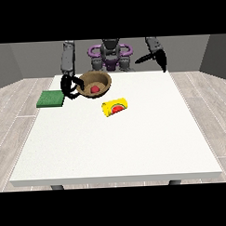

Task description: Pick the cup and pour the ball into the bowl, then pick the bowl and place it on the pad

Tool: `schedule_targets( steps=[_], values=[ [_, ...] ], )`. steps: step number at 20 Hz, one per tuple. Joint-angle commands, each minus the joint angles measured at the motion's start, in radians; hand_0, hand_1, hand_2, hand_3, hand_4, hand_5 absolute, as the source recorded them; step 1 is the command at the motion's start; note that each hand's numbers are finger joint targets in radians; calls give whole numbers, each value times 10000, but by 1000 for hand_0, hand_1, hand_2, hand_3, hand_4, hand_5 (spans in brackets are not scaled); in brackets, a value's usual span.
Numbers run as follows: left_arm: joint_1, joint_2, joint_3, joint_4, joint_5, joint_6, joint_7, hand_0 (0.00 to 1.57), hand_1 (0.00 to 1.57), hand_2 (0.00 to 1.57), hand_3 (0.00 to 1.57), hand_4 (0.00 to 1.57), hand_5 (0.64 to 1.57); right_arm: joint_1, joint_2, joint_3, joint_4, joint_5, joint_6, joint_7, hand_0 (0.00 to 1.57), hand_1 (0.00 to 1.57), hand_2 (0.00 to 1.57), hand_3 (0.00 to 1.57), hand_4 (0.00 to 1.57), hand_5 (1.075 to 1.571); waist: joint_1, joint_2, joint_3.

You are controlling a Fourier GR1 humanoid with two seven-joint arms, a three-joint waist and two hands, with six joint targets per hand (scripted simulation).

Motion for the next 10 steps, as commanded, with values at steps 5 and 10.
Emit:
schedule_targets(
  steps=[5, 10],
  values=[
    [474, -2, 83, 151, -145, 422, -326, 0, 0, 0, 0, 0, 1569, -246, -1380, -465, -320, -594, 1238, 1376, 1571, 1571, 1571, 1571, 1061, 1559, -351, -183, 32],
    [11, -44, -123, -726, -175, 431, 191, 0, 0, 0, 0, 0, 1569, 66, -2673, -1541, 124, -1415, 2341, 674, 1571, 1571, 1571, 1571, 1062, 1560, -169, 585, 44]
  ],
)
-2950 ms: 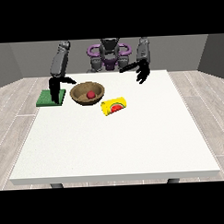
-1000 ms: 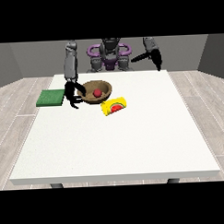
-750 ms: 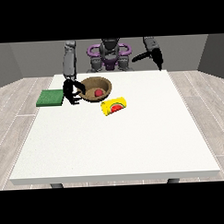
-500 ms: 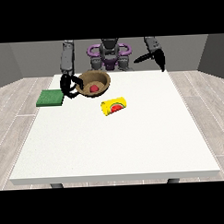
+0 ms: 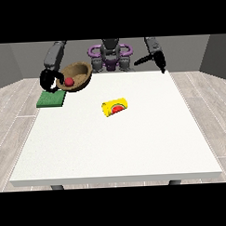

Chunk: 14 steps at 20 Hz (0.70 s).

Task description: Pick the cup and pour the ball into the bowl, then pick the bowl and place it on the pad

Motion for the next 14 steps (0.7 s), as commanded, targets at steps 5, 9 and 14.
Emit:
schedule_targets(
  steps=[5, 9, 14],
  values=[
    [-137, 90, 370, 329, 88, 395, -1084, 0, 0, 0, 0, 0, 1565, 5, -1200, -773, 21, -864, 1543, -8, 1571, 1571, 1571, 1571, 1074, 1563, -467, 1162, 0],
    [45, -529, -252, 89, -410, 960, -1241, 0, 0, 0, 0, 0, 1565, 472, -1561, -968, 335, -934, 2004, -596, 1571, 1571, 1571, 1571, 1062, 1562, -431, 1428, 6],
    [-152, -798, -782, -1226, -937, 1512, -899, 0, 0, 0, 0, 0, 1564, 702, -2312, -1397, 990, -957, 2633, -2074, 1571, 1571, 1571, 1442, 1031, 1563, -114, 2554, 21]
  ],
)
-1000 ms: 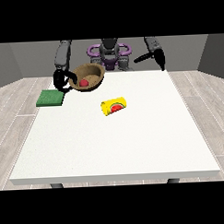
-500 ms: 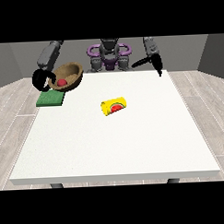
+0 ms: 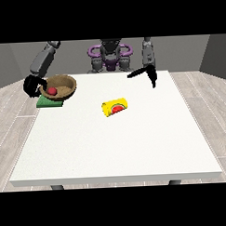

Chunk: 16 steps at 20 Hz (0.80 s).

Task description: Pick the cup and pour the ball into the bowl, then pick the bowl and place it on the pad

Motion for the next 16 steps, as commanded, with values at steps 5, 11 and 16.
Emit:
schedule_targets(
  steps=[5, 11, 16],
  values=[
    [-364, 207, -85, -1535, -219, 241, 323, 0, 0, 0, 0, 0, 1563, 47, -1257, -308, 656, 227, 600, -1620, 1571, 1571, 1571, 0, 1033, 1566, 157, 1504, 5],
    [-328, 386, -388, -2966, -441, 62, 1189, 0, 0, 0, 0, 0, 1564, -467, -1950, -357, 1170, 443, 685, -1986, 1571, 1571, 1571, 0, 1034, 1569, 240, 2140, 11],
    [138, 113, -772, -3875, -671, 141, 1937, 0, 0, 0, 0, 0, 1563, -575, -1899, -647, 1743, 113, 1091, -1786, 1571, 1571, 1571, 212, 1007, 1571, -35, 1698, 12]
  ],
)
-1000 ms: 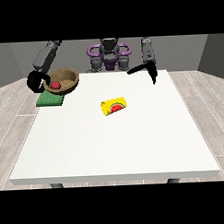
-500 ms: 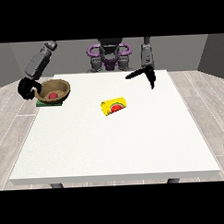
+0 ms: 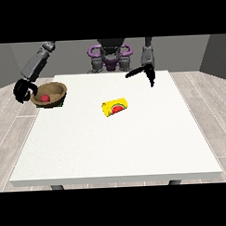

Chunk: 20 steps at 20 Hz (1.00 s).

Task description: Pick the cup and pour the ball into the bowl, then pick the bowl and place it on the pad

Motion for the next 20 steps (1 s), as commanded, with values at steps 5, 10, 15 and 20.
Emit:
schedule_targets(
  steps=[5, 10, 15, 20],
  values=[
    [659, -17, -167, -562, 200, -382, 470, 0, 0, 0, 0, 0, 1566, -276, -621, -369, 544, -446, 582, 980, 1571, 1571, 1571, 0, 707, 1569, -38, -596, -5],
    [1156, 161, -7, -730, 641, -773, 148, 0, 0, 0, 0, 0, 1566, 366, -283, -50, 626, -164, 687, 787, 1571, 1571, 1571, 1038, 732, 1570, 172, -743, -7],
    [864, 341, 7, -847, 622, -973, 426, 0, 0, 0, 0, 0, 1565, 463, 193, 482, 458, 481, -328, 303, 1571, 1571, 1571, 1114, 686, 1565, 403, -734, -7],
    [427, 302, 209, -1013, 699, -820, 641, 0, 0, 0, 0, 0, 1565, 368, -671, 566, 608, 805, -1137, 775, 1103, 1103, 1045, 872, 0, 1539, 226, -394, -7]
  ],
)
